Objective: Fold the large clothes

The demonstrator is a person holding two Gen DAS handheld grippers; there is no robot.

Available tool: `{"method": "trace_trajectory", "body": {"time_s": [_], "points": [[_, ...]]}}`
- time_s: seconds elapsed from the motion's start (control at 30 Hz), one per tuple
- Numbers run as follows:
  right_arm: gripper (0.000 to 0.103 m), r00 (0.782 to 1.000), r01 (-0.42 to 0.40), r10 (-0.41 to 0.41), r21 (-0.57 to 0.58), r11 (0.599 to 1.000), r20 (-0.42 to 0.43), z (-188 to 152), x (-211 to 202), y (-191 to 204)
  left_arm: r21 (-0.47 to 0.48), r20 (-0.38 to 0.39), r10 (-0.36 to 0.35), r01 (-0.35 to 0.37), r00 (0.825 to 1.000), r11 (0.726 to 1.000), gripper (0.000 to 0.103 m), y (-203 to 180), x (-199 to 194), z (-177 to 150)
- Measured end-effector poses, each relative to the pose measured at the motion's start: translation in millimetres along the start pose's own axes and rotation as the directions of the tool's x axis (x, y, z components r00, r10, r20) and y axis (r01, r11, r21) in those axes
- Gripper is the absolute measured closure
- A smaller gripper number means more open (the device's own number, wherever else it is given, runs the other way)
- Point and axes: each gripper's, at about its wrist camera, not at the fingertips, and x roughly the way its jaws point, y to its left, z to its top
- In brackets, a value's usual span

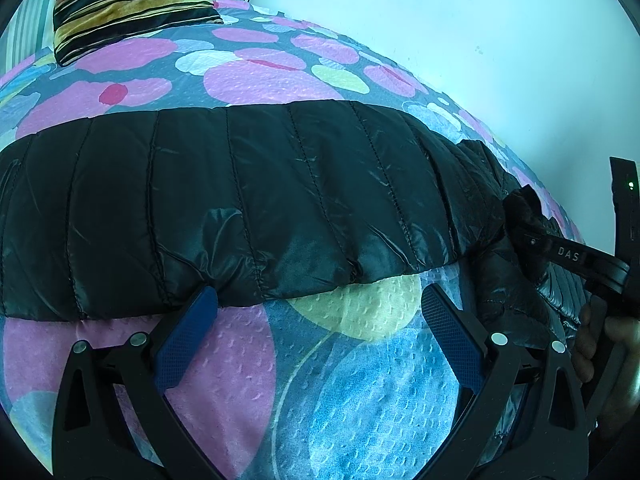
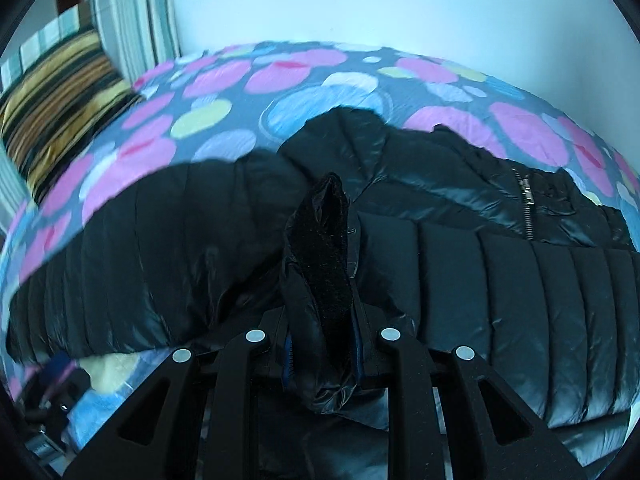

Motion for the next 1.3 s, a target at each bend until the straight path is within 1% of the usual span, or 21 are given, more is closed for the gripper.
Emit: {"method": "trace_trajectory", "body": {"time_s": [0.2,0.3,0.33,0.37,0.43,0.5,0.6,0.67,0.7,0.77,0.83,0.87,0.93,0.97,1.0,1.07,1.13,1.23,1.3], "points": [[0.081,0.999,0.002,-0.003,-0.034,0.999,-0.032,2,9,6,0.000,0.000,0.000,0.000,1.000,1.000,0.002,0,0,0],[0.076,1.000,-0.003,0.002,-0.047,0.999,-0.024,1,5,7,0.001,0.000,0.002,-0.002,1.000,1.000,0.002,1,0,0],[0.070,1.000,-0.010,0.009,-0.046,0.999,-0.018,1,3,7,0.002,0.000,0.002,-0.002,1.000,1.000,0.002,0,0,0],[0.061,1.000,-0.026,0.025,-0.042,0.999,-0.012,1,-1,6,0.002,0.000,0.003,-0.003,1.000,1.000,0.002,0,0,0],[0.050,0.999,-0.052,0.052,-0.027,0.998,0.000,-1,-10,3,0.001,0.000,0.002,-0.002,1.000,1.000,0.002,0,0,0],[0.049,0.996,-0.080,0.080,-0.014,0.997,0.032,-4,-28,-3,0.001,0.000,0.002,-0.002,1.000,1.000,0.002,0,0,0],[0.049,0.992,-0.091,0.090,0.003,0.996,0.084,-9,-58,-21,0.002,0.000,0.004,-0.004,1.000,1.000,0.002,0,0,0],[0.050,0.989,-0.074,0.068,0.038,0.997,0.133,-16,-83,-47,0.002,-0.001,0.004,-0.004,1.000,1.000,0.002,0,0,0],[0.052,0.988,-0.056,0.047,0.056,0.997,0.149,-18,-91,-62,0.002,0.000,0.003,-0.003,1.000,1.000,0.002,0,0,0],[0.067,0.984,0.008,-0.027,0.107,0.994,0.175,-22,-108,-99,0.003,-0.001,0.005,-0.005,1.000,1.000,0.002,0,0,0],[0.074,0.978,0.073,-0.106,0.176,0.982,0.181,-25,-118,-143,0.005,-0.002,0.007,-0.007,1.000,1.000,0.002,0,0,-1],[0.077,0.973,0.115,-0.159,0.241,0.964,0.170,-27,-122,-177,0.005,-0.002,0.007,-0.007,1.000,1.000,0.002,0,0,-1],[0.078,0.964,0.157,-0.220,0.354,0.922,0.147,-29,-124,-229,0.007,-0.003,0.011,-0.011,1.000,1.000,0.002,0,0,0],[0.078,0.959,0.183,-0.255,0.419,0.889,0.123,-33,-122,-259,0.008,-0.003,0.013,-0.013,1.000,1.000,0.002,0,0,0],[0.078,0.956,0.203,-0.277,0.458,0.865,0.099,-35,-118,-280,0.009,-0.004,0.015,-0.015,1.000,1.000,0.002,-1,1,0],[0.078,0.958,0.220,-0.282,0.488,0.845,0.057,-39,-105,-303,0.014,-0.006,0.021,-0.021,1.000,1.000,0.002,-1,1,0],[0.078,0.969,0.206,-0.248,0.488,0.848,0.022,-42,-86,-310,0.018,-0.008,0.028,-0.028,1.000,0.999,0.002,-4,1,0],[0.078,0.973,0.221,-0.229,0.445,0.868,-0.038,-43,-53,-306,0.024,-0.011,0.039,-0.038,0.999,0.999,0.002,-6,2,0],[0.078,0.977,0.210,-0.198,0.447,0.869,-0.074,-48,-29,-304,0.028,-0.012,0.045,-0.045,0.999,0.999,0.002,-7,2,-1]]}}
